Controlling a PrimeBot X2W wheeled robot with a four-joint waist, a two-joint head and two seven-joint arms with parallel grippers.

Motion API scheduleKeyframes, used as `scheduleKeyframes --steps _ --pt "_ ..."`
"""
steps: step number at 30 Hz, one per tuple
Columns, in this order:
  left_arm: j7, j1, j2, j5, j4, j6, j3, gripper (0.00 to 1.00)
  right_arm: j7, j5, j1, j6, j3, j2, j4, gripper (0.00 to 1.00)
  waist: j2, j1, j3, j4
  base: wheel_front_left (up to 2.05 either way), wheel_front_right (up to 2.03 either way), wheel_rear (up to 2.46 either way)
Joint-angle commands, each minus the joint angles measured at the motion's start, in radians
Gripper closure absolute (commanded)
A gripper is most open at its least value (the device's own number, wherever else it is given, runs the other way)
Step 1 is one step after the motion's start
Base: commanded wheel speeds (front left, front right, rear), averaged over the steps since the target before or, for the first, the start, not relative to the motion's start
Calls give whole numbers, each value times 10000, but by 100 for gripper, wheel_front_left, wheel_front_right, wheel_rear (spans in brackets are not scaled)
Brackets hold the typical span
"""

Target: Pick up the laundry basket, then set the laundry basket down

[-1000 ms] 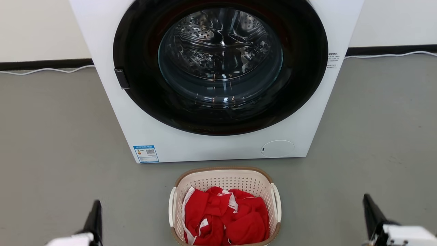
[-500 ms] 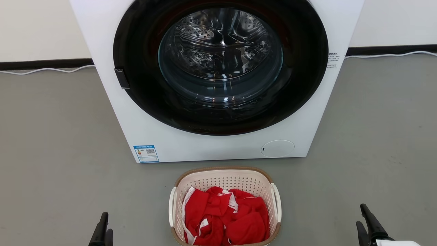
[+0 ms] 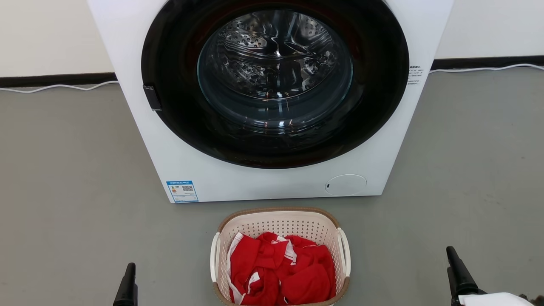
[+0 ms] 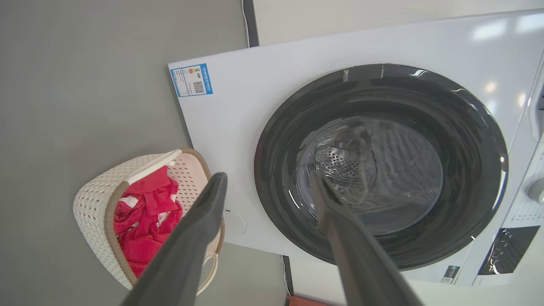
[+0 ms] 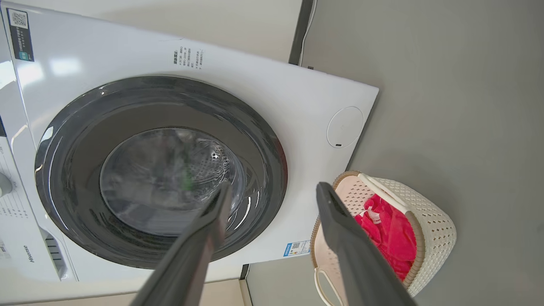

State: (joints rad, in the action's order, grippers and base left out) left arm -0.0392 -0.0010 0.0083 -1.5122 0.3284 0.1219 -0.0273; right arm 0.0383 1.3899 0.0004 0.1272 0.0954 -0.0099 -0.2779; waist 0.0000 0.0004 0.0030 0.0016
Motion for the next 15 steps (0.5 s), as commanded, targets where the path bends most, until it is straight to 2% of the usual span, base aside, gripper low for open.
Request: scheduleKeyframes --steps 1,15 --pt "133 -365 126 301 -277 19 -20 0 -157 -450 -239 9 -95 -162 359 0 0 -3 -5 2 0 0 0" --pt "547 -461 168 2885 -512 -168 390 0 -567 -3185 -373 13 -589 -363 583 0 0 -3 1 18 0 0 0"
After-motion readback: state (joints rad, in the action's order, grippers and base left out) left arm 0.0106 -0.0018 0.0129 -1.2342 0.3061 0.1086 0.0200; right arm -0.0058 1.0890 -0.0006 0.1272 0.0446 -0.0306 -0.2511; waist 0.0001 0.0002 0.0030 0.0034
